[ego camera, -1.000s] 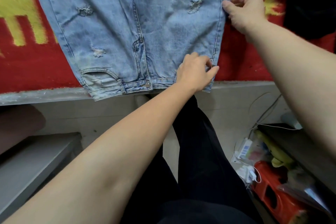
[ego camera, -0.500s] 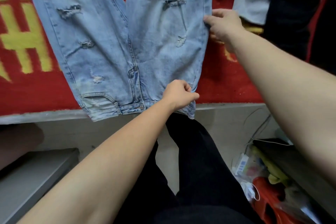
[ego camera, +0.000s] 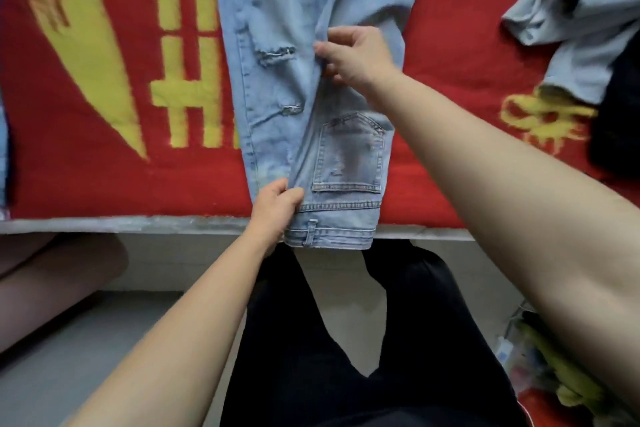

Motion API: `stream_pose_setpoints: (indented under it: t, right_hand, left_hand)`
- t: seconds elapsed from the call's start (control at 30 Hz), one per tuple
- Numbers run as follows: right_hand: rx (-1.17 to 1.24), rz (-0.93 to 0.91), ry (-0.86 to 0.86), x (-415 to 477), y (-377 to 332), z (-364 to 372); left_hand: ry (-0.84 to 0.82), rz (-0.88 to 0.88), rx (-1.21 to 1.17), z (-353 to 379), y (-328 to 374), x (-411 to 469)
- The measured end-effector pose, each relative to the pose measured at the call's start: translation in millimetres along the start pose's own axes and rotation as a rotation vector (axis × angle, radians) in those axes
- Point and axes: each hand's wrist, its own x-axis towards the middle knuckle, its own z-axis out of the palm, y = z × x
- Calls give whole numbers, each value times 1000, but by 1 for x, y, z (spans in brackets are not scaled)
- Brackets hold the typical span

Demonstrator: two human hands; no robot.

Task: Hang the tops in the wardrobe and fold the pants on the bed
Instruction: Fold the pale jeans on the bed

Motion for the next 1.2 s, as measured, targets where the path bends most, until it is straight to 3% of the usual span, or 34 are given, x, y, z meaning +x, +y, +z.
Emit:
stream_pose_setpoints:
  t: [0.1, 0.27, 0.5, 0.63, 0.73, 0.8, 0.87, 0.93, 1.03, 1.13, 1.2]
  right_hand:
    - [-128, -14, -1, 20, 9, 66]
    - [-626, -20, -49, 47, 39, 147]
    - [-669, -107, 141, 46, 53, 163]
    - [-852, -111, -166, 45, 44, 157]
    - [-690, 6, -239, 44, 33, 144]
    - [-722, -74, -57, 33, 37, 121]
    - [-775, -220, 252, 12, 54, 92]
    - [-778, -240, 502, -14, 75, 63]
    - [-739, 63, 631, -51, 114, 30]
    - [-766, 443, 362, -90, 153, 18]
    - [-804, 409, 214, -111, 172, 18]
  left_hand:
    - [45, 15, 90, -40, -32, 21]
    - [49, -14, 121, -69, -76, 53]
    - [-18, -42, 55, -82, -88, 61]
    - [21, 5, 305, -86, -77, 67]
    - [18, 26, 415, -88, -66, 71]
    - [62, 74, 454, -85, -60, 70]
    - [140, 111, 425, -80, -58, 66]
    - [204, 127, 386, -72, -59, 63]
    - [250, 125, 412, -57, -66, 55]
    - [249, 57, 447, -47, -74, 45]
    - [225, 10, 427, -45, -77, 43]
